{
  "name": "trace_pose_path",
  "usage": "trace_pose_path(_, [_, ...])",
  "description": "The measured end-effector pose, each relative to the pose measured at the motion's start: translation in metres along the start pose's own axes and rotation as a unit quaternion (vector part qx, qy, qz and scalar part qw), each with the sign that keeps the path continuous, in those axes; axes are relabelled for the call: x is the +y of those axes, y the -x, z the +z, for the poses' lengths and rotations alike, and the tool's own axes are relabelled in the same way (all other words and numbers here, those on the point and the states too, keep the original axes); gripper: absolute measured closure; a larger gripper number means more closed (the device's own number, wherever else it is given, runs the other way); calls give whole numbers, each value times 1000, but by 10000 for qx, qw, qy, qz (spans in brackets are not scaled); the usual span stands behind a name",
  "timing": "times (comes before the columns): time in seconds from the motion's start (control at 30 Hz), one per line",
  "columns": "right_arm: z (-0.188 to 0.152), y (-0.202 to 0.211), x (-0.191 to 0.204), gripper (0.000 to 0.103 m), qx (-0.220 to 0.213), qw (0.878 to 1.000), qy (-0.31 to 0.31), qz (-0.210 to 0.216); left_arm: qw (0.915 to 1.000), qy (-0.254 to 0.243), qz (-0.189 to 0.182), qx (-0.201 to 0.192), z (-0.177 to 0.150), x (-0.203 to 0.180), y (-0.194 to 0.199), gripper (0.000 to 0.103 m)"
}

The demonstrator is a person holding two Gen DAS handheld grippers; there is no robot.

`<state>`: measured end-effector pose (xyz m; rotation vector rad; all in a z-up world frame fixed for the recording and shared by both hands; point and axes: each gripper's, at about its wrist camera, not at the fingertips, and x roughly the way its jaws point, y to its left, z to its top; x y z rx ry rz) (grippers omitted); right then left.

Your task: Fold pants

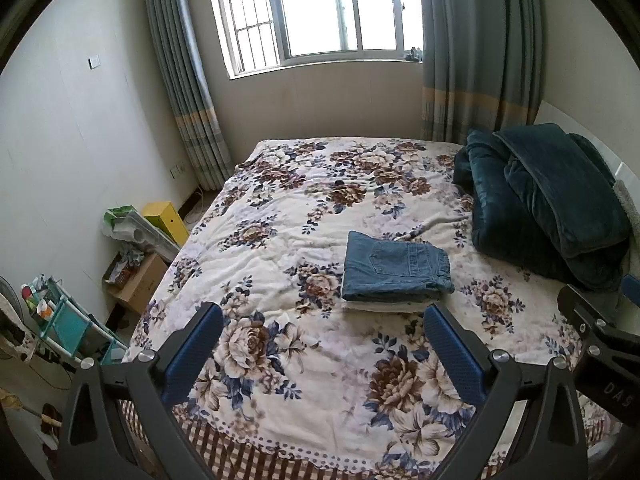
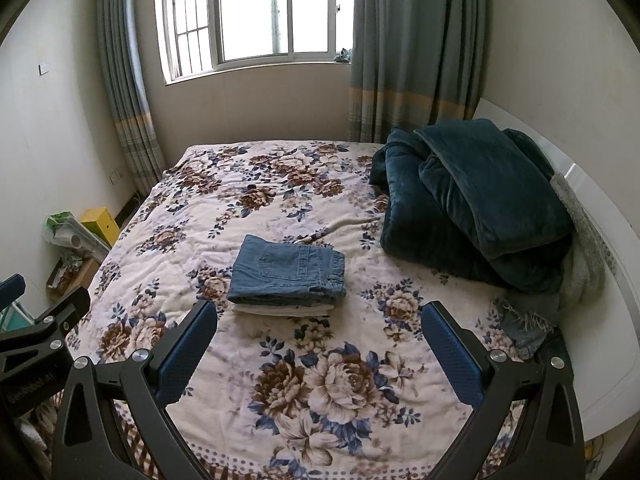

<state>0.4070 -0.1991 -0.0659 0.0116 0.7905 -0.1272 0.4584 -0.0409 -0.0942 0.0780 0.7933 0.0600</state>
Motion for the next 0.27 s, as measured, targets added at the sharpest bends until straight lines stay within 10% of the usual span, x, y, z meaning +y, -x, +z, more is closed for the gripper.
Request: trace_pose_path(0.27, [-2, 1, -1, 0, 0, 10000, -5, -15, 10000, 27, -27, -14, 1, 0, 2, 0])
